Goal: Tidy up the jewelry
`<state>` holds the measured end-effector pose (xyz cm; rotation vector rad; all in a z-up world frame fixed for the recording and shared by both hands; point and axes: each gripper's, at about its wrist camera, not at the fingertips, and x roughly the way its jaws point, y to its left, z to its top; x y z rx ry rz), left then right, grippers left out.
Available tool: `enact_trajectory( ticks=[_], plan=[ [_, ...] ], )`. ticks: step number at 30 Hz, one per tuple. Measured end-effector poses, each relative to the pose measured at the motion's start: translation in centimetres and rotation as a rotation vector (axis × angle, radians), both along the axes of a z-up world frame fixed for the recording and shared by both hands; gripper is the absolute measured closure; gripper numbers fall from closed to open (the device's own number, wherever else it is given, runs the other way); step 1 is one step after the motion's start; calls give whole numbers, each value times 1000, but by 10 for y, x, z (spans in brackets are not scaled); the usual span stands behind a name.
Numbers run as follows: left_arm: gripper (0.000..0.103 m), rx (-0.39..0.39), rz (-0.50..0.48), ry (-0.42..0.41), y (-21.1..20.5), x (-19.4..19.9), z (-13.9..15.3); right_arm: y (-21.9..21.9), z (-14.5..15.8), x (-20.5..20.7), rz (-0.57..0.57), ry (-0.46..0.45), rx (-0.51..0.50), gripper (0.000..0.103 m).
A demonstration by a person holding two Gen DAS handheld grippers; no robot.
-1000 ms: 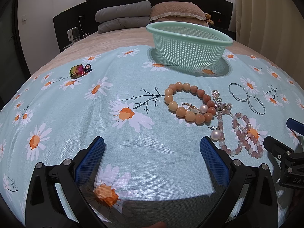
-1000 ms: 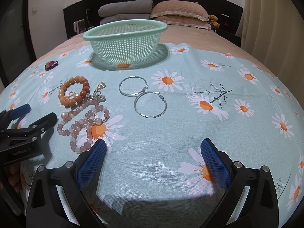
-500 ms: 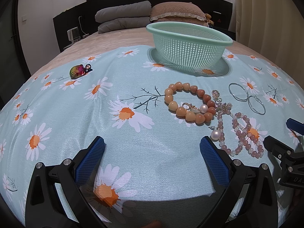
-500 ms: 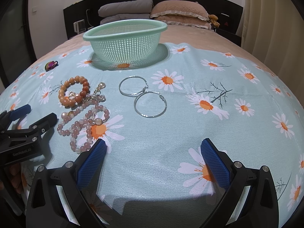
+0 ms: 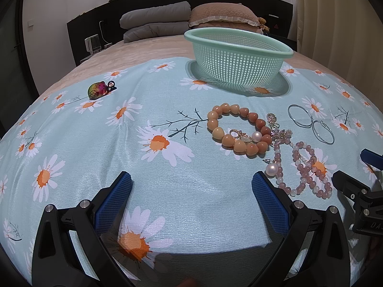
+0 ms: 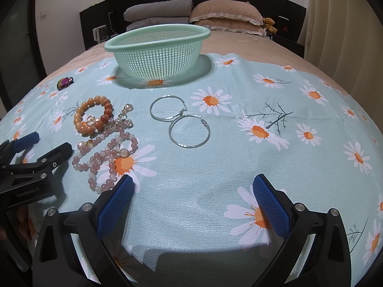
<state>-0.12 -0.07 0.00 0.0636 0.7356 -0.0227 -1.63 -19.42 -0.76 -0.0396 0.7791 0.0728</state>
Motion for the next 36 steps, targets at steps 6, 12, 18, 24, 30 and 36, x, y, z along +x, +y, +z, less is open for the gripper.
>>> enact_trajectory(
  ticks=[6, 12, 18, 24, 30, 36],
  plan=[
    [4, 3, 1, -1, 0, 0, 0, 0, 0, 0, 0, 0, 1, 6],
    [4, 5, 1, -3, -1, -2, 2, -1, 0, 0, 0, 0, 2, 6],
    [4, 8, 2, -3, 0, 0, 1, -1, 0, 0, 0, 1, 3, 6],
    [4, 3, 1, 0, 0, 1, 1, -1, 0, -1, 0, 1, 4, 6],
    [4, -6, -13, 11, 2, 4, 2, -2, 2, 5, 14, 17, 23, 6],
    [5, -4, -58, 32, -1, 13, 2, -1, 4, 15, 48, 44, 24, 7]
  ],
)
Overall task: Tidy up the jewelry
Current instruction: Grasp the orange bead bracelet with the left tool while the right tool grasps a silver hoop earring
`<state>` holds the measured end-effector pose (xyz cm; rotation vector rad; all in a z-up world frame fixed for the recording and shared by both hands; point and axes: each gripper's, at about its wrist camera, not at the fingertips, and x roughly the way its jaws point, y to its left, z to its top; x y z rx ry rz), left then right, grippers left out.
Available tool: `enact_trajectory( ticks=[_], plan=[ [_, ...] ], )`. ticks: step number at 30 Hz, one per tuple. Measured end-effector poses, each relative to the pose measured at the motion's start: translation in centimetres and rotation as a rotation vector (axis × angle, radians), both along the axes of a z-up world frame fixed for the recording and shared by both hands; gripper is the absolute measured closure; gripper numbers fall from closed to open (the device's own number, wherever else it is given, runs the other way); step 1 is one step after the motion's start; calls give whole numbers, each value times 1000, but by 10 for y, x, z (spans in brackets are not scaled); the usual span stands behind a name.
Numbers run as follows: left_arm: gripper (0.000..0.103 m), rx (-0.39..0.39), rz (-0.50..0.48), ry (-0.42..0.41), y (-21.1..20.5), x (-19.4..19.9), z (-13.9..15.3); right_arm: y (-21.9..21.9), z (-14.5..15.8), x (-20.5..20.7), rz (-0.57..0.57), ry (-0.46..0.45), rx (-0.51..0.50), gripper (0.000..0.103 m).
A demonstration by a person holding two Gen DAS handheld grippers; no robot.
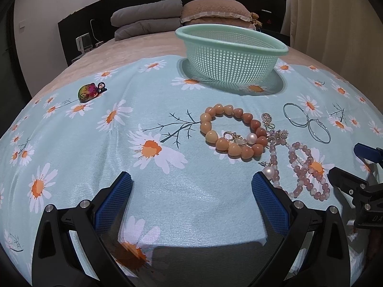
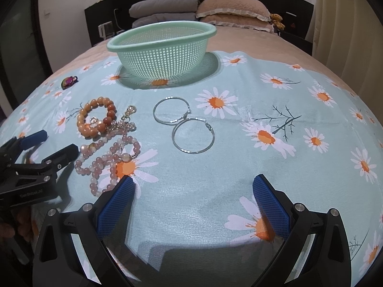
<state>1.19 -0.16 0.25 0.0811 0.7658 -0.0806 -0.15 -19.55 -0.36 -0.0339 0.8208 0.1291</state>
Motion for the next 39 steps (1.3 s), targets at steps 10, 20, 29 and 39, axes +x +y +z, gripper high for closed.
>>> enact_trajectory(
  ticks=[10, 20, 29, 39],
  plan=[
    [21, 6, -81, 33, -10, 20, 1, 0, -1, 23, 48, 36, 0, 8],
    [61, -2, -153, 41, -18, 30, 4, 5, 0, 39, 92, 41, 10, 65],
    [83, -69, -166, 58, -10, 31, 8, 1, 3, 38, 96, 46, 19, 72],
    [91, -143, -180, 68, 0, 23, 24, -11, 5, 40, 87, 66, 84, 99]
  ],
)
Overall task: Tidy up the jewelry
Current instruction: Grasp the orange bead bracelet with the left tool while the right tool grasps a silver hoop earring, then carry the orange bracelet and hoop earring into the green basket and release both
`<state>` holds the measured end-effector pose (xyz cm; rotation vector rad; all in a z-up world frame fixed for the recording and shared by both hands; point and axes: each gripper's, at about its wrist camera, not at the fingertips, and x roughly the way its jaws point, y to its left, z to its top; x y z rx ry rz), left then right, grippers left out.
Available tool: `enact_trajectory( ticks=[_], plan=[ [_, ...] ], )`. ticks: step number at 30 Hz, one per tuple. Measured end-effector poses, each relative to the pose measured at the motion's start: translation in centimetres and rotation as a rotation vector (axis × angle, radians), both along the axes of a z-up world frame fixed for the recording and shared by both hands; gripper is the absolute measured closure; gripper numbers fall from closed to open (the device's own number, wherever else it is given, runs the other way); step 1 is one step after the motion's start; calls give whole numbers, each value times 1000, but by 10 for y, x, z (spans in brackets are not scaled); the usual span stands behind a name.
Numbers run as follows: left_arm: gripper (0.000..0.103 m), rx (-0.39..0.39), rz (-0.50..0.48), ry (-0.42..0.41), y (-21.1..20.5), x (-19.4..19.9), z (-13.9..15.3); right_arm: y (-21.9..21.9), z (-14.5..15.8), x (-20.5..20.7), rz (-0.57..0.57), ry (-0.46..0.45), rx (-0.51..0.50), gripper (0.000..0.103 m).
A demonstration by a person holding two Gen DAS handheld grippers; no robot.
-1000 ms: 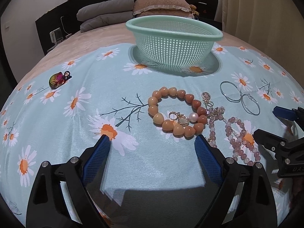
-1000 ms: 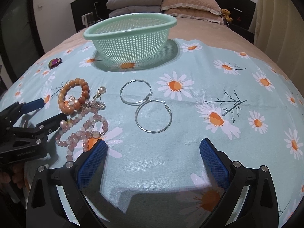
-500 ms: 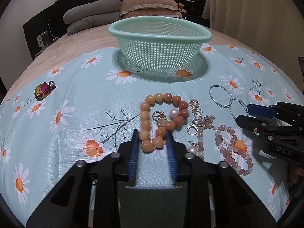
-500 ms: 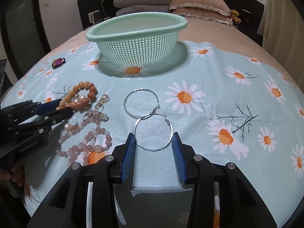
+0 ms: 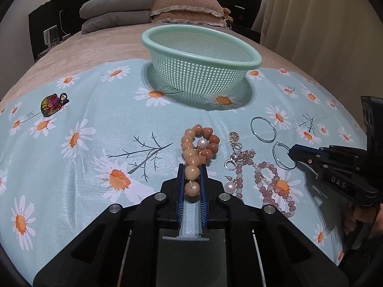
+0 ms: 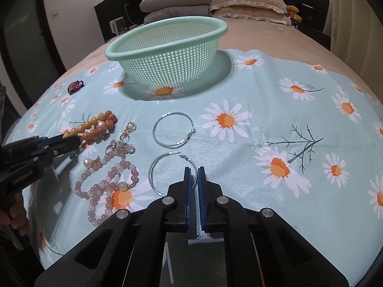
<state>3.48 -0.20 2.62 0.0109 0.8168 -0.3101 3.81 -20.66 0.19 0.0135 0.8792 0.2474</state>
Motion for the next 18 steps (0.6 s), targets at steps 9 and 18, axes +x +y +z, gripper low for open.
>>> enact_trajectory(
  ticks=[9, 18],
  plan=[
    [91, -48, -4, -39, 13, -10, 27, -5, 15, -6, 4, -41, 29, 100],
    [91, -108, -36, -69, 22, -21, 56, -3, 38, -14, 70, -60, 88, 101]
  ],
)
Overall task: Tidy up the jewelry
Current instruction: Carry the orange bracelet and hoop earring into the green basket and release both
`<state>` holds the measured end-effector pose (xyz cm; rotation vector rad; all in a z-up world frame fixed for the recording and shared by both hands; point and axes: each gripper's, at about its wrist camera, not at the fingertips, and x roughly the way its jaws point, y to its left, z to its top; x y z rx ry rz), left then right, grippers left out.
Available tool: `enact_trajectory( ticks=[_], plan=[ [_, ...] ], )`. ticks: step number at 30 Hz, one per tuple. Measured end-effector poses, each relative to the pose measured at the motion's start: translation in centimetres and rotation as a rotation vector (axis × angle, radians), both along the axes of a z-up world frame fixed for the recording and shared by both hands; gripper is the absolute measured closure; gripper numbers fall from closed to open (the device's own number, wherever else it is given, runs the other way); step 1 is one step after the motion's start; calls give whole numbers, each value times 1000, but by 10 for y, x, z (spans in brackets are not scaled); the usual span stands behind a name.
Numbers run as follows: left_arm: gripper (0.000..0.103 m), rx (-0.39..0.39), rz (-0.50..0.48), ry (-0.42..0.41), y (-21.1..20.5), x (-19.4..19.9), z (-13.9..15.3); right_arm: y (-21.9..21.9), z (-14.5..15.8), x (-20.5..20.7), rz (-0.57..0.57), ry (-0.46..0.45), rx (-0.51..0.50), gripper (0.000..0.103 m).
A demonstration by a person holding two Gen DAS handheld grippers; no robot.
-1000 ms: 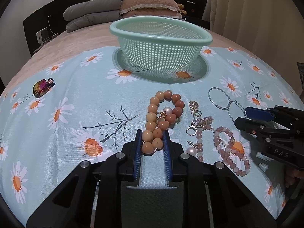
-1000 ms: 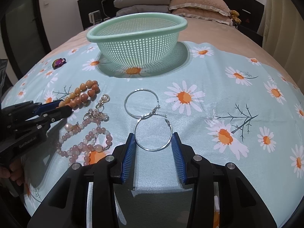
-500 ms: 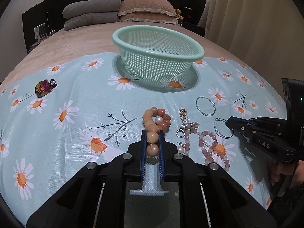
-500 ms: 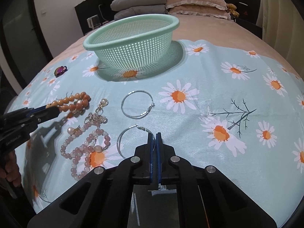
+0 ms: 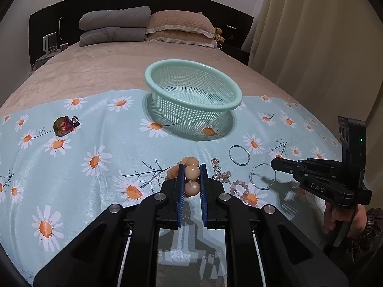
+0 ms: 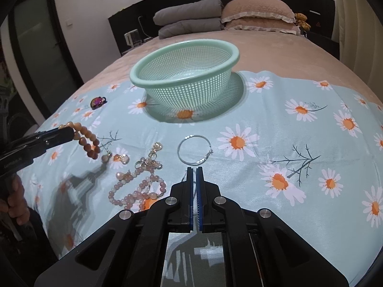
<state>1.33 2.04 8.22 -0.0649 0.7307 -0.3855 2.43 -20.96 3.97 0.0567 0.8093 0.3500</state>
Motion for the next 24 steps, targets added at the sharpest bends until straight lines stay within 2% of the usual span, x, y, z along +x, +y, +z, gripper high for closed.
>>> enact_trajectory(
  ticks=[7, 10, 14, 16, 17, 18, 24],
  plan=[
    [91, -9, -24, 1, -1, -2, 11, -5, 16, -6, 18, -21, 34, 100],
    [91, 11, -28, -2, -2, 0, 12, -7, 17, -5, 25, -21, 38, 100],
    [91, 15, -12, 14, 1, 3, 7, -6, 3, -1, 12, 11, -4, 92],
    [91, 17, -6, 19, 3, 4, 4, -4, -3, 1, 6, 26, -21, 68],
    [91, 20, -5, 21, 4, 4, 4, -2, -5, 1, 7, 24, -30, 45],
    [91, 21, -3, 23, 4, 4, 3, 1, -6, 0, 13, 18, -40, 36],
    [91, 10, -8, 24, 6, 3, 3, 15, -24, 6, 8, 34, -102, 37]
  ],
)
